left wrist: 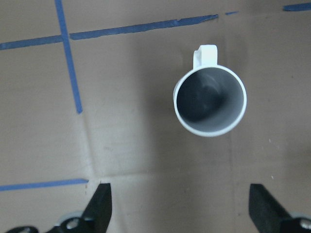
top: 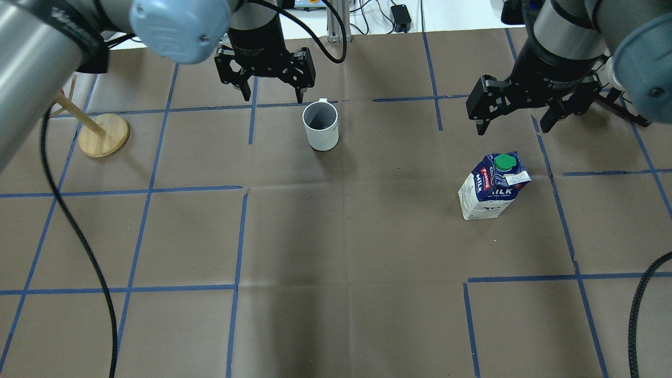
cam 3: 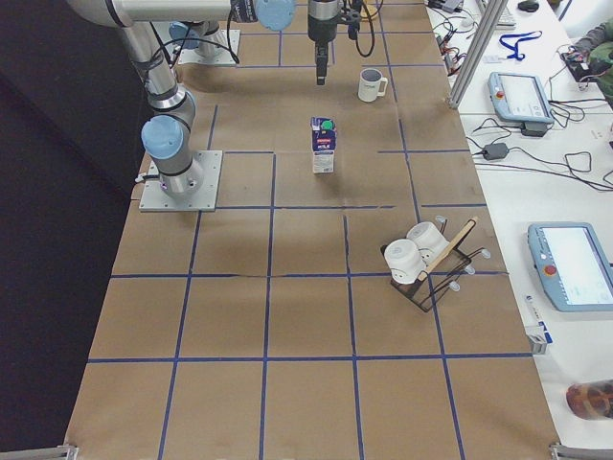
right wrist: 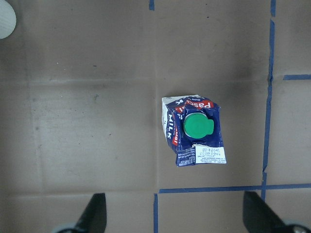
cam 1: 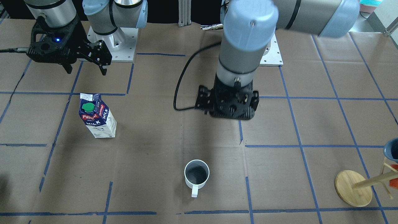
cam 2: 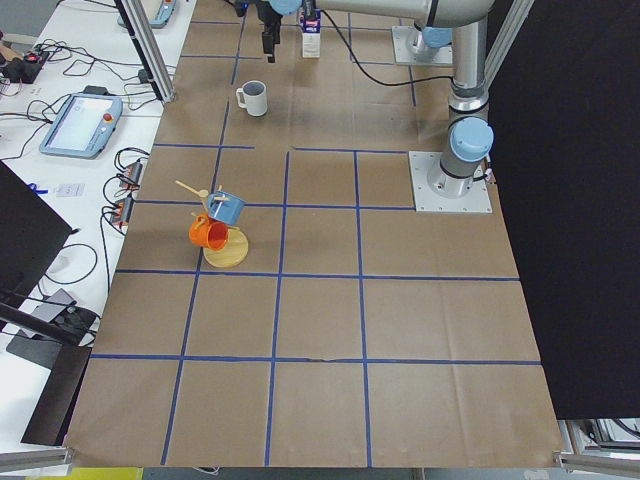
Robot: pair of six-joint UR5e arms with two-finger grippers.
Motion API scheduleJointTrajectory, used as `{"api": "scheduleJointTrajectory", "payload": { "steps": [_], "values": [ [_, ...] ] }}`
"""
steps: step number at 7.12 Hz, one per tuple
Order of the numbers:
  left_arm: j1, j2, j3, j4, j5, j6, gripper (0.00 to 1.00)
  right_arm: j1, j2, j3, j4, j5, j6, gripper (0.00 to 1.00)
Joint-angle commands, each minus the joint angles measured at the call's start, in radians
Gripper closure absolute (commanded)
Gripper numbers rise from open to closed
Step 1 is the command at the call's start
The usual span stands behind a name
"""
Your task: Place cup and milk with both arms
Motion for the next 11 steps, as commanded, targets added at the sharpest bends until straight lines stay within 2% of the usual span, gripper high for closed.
{"api": "scheduleJointTrajectory", "payload": {
  "steps": [1, 3, 4, 5, 7, 9, 11],
  "values": [
    [0.013, 0.264, -0.177, -0.066, -0.013, 0.016, 0.00, -0.092, -0.006, 0.000, 0.003, 0.001, -0.069, 0.00],
    [0.035, 0.308, -0.246, -0.069, 0.000, 0.019, 0.00, -0.112, 0.004, 0.017, 0.001, 0.012, -0.071, 0.00],
    [0.057, 0.310, -0.248, -0.065, -0.007, 0.021, 0.00, -0.110, 0.005, 0.037, -0.005, 0.015, -0.058, 0.00],
    [0.100, 0.307, -0.256, -0.068, -0.008, 0.018, 0.00, -0.106, 0.020, 0.073, -0.075, 0.017, -0.055, 0.00],
    [0.107, 0.339, -0.309, -0.062, -0.007, 0.016, 0.00, -0.100, 0.028, 0.184, -0.177, 0.015, -0.072, 0.00],
    [0.117, 0.345, -0.320, -0.059, -0.007, 0.015, 0.00, -0.095, 0.030, 0.280, -0.306, 0.017, -0.116, 0.00],
    [0.119, 0.339, -0.311, -0.059, -0.008, 0.012, 0.00, -0.094, 0.065, 0.298, -0.354, 0.018, -0.123, 0.00]
  ]
}}
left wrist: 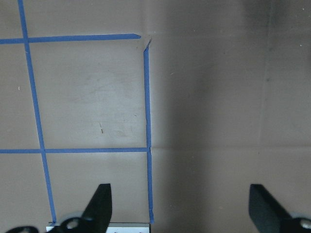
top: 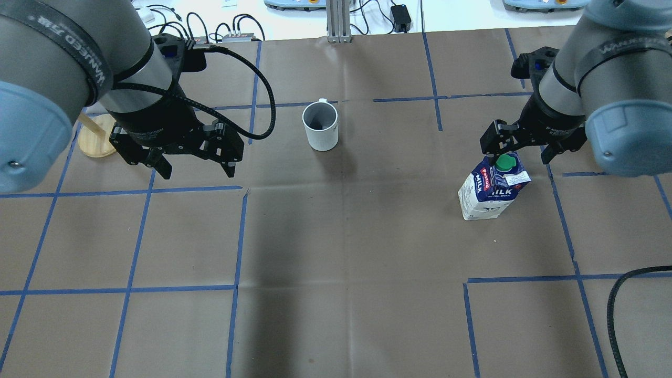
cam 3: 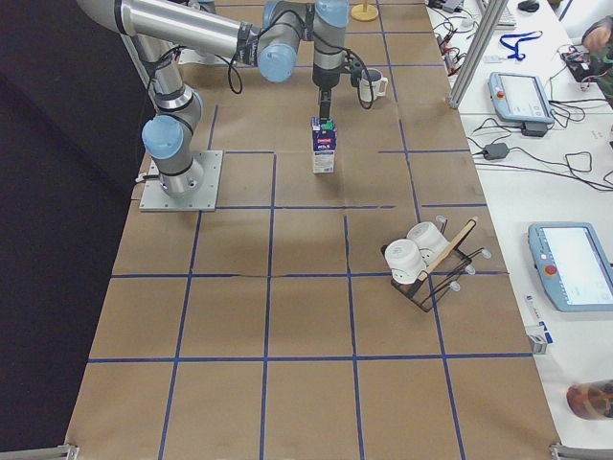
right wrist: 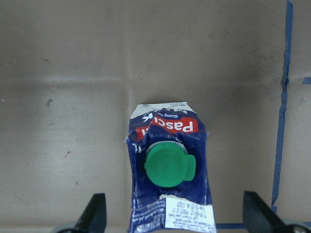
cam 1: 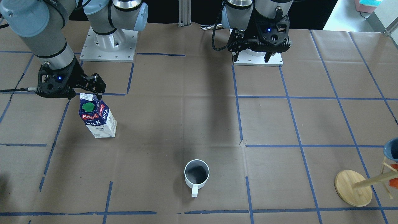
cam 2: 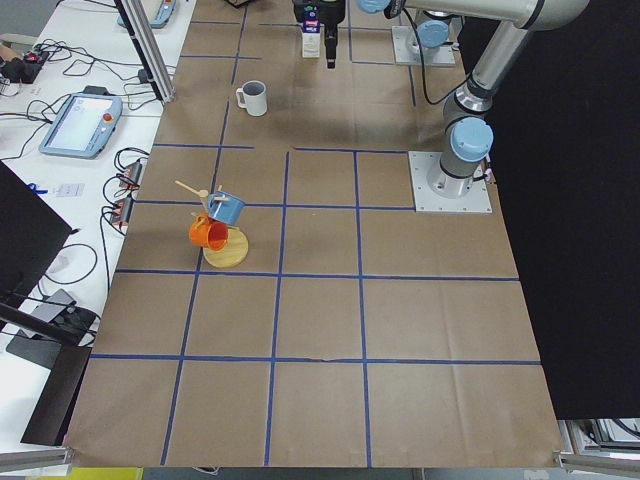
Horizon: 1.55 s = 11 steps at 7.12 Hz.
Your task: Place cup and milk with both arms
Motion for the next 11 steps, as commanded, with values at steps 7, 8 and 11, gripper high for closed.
{"api": "scheduleJointTrajectory", "payload": {
  "steps": [7, 8, 11],
  "values": [
    [-0.002, -0.010, -0.002, 0.000, -0.001, 0.001, 0.00, 0.011, 0.090, 0.017, -0.083, -0.010, -0.014, 0.18],
    [-0.002, -0.001, -0.006, -0.001, 0.000, 0.003, 0.00, 0.009, 0.095, 0.015, -0.083, -0.010, -0.014, 0.35],
    [-0.003, -0.027, -0.008, 0.000, 0.002, 0.003, 0.00, 0.009, 0.093, -0.004, -0.086, -0.008, -0.015, 0.44]
  ]
}}
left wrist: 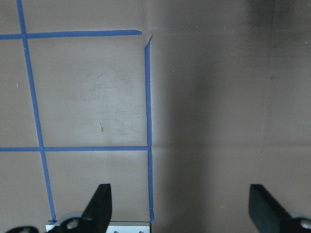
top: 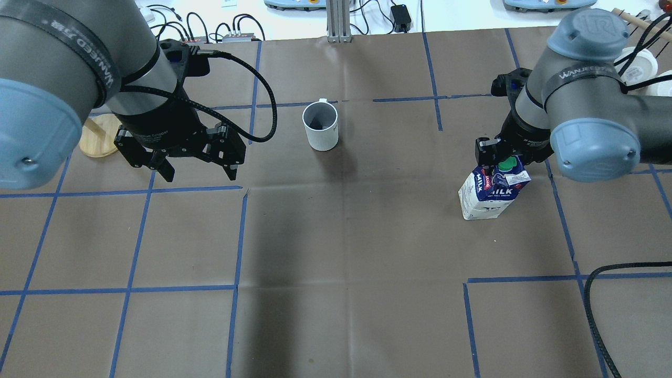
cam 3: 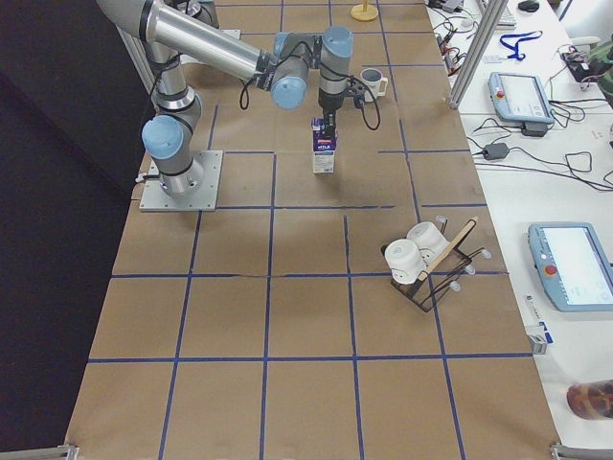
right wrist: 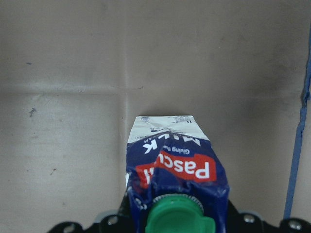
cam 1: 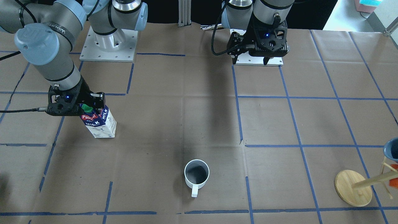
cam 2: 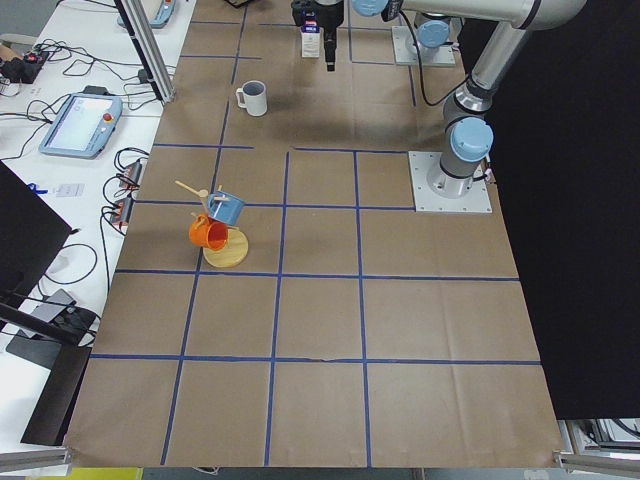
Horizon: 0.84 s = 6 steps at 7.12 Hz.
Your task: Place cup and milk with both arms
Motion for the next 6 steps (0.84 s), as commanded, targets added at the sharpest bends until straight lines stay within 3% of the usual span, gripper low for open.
{"api": "scheduleJointTrajectory", "payload": {
  "steps": [1, 4, 6],
  "values": [
    [-0.001, -0.017, -0.001, 0.023, 0.000, -0.001, 0.00, 0.000, 0.001, -0.057, 0.008, 0.001, 0.001, 0.44],
    [-0.001, -0.048, -0.001, 0.045, 0.000, 0.000, 0.00, 0.001, -0.002, -0.118, 0.050, -0.003, 0.001, 0.44],
    [0.001, -0.052, 0.000, 0.046, 0.002, 0.000, 0.00, 0.005, 0.009, -0.256, 0.201, 0.003, 0.011, 0.44]
  ]
}}
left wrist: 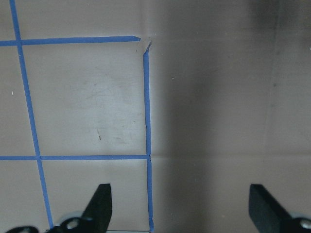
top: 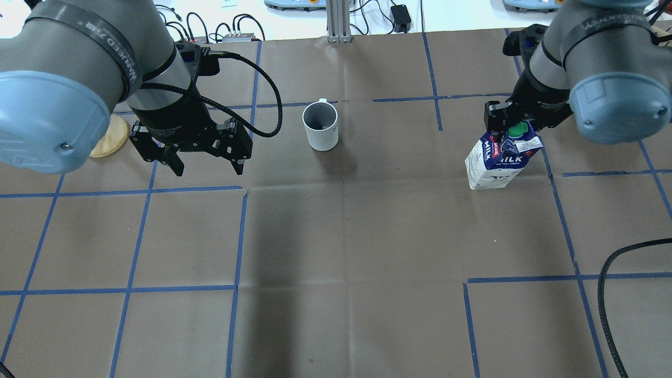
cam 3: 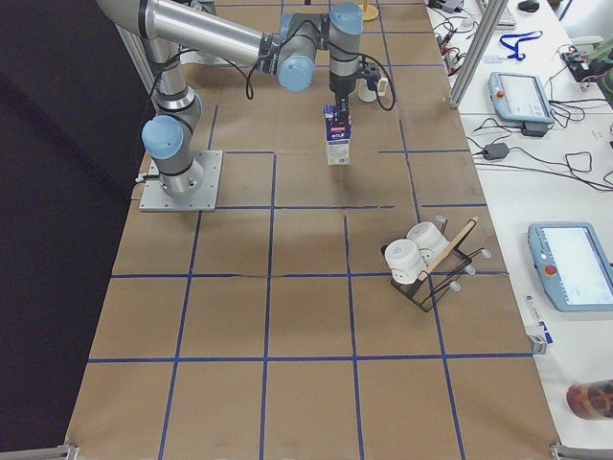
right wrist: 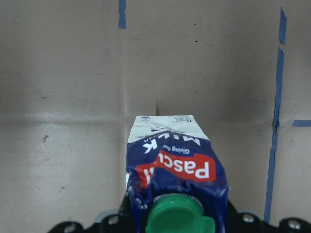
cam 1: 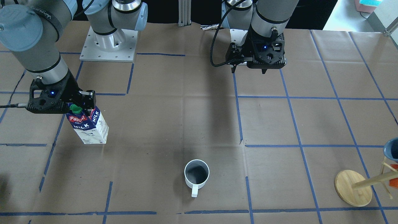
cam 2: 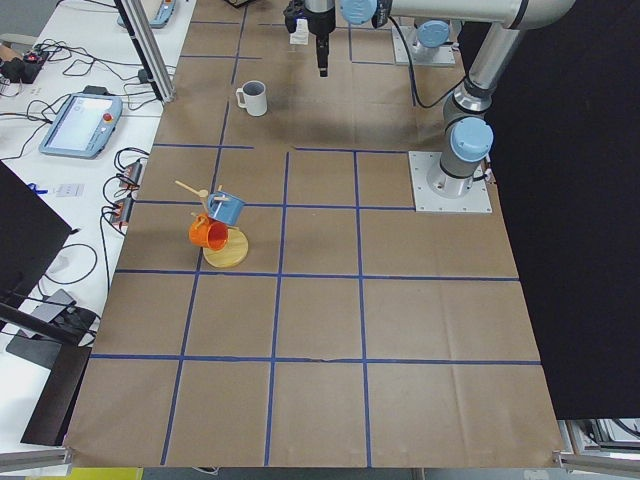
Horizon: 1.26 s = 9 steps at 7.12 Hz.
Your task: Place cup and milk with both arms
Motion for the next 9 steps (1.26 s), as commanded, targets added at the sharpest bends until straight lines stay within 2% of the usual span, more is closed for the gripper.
{"api": "scheduleJointTrajectory", "payload": {
  "steps": [1, 3, 4, 5, 6, 7, 9],
  "values": [
    [0.001, -0.006, -0.001, 0.001, 0.001, 0.000, 0.00, 0.008, 0.055, -0.184, 0.147, 0.008, 0.010, 0.44],
    [0.001, -0.009, 0.001, 0.001, 0.001, 0.000, 0.00, 0.118, 0.215, -0.415, 0.207, -0.004, 0.085, 0.44],
    [0.001, -0.009, 0.001, 0.001, 0.001, 0.000, 0.00, 0.176, 0.330, -0.559, 0.236, -0.001, 0.187, 0.44],
    [0.001, -0.009, 0.001, 0.001, 0.001, 0.000, 0.00, 0.210, 0.394, -0.635, 0.248, 0.005, 0.214, 0.44],
    [0.001, -0.011, 0.001, 0.001, -0.001, 0.000, 0.00, 0.282, 0.517, -0.766, 0.253, 0.008, 0.296, 0.44],
    [0.001, -0.011, 0.001, 0.001, 0.001, 0.000, 0.00, 0.323, 0.587, -0.818, 0.250, 0.009, 0.333, 0.44],
    [0.001, -0.011, 0.001, 0.001, 0.001, 0.000, 0.00, 0.367, 0.664, -0.827, 0.236, 0.014, 0.413, 0.45]
  ]
}}
